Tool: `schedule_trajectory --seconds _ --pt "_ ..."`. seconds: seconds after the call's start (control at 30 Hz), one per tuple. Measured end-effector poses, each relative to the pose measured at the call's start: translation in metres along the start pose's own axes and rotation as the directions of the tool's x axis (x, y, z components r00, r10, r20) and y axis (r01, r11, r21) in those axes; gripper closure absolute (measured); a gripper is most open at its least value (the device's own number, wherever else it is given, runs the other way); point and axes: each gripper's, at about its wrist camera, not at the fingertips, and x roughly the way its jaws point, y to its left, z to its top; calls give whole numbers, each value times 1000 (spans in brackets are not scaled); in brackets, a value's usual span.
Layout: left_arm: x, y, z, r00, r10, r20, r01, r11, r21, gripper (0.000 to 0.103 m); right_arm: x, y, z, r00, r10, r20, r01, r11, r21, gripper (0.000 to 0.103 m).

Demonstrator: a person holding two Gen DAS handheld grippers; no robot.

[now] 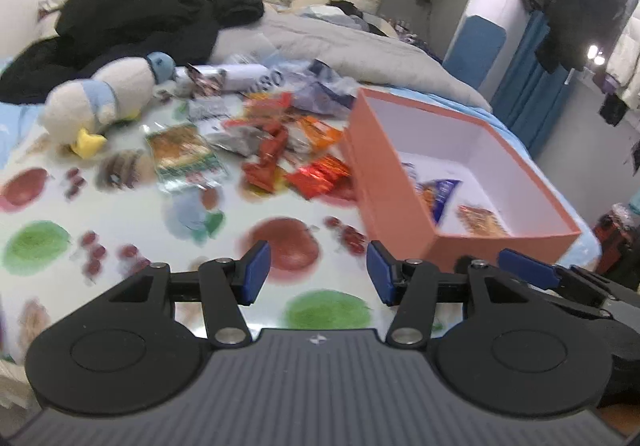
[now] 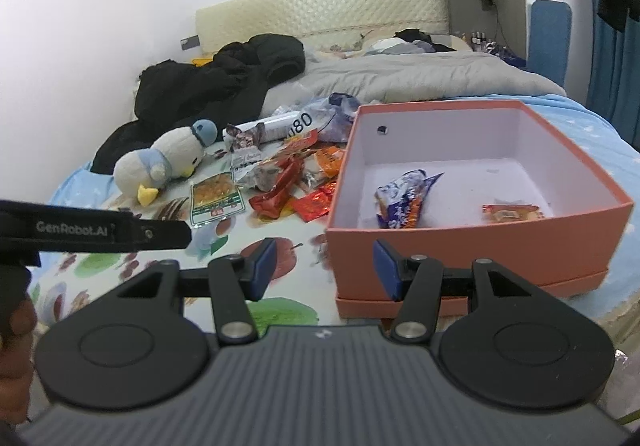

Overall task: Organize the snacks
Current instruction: 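Withdraw both open grippers up out of the pink box, then close the right gripper on the red candy packet while the left gripper closes on the clear plastic bag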

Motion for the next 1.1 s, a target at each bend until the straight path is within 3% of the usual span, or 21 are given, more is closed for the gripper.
schedule_trajectory --seconds 0.23,0.4,0.67,0.83,0.97,1.1 --pt "18 47 20 995 86 48 -85 996 -24 44 30 18 6 1000 4 29 -2 999 -38 48" --pt "31 66 27 992 91 84 -90 996 -12 44 47 34 17 997 38 61 -31 994 -101 48" --pt "77 91 30 994 87 67 -85 996 -24 43 84 39 28 997 14 71 -6 995 -103 48" --pt "116 101 19 995 100 11 -99 994 -45 38 113 46 23 997 -30 71 38 992 -118 48" --pt "134 113 21 993 118 13 -116 991 -68 26 127 53 20 997 -52 54 62 979 -193 48" --pt "156 123 29 996 92 -5 -92 992 -89 25 145 51 20 997 -68 41 75 977 -201 48"
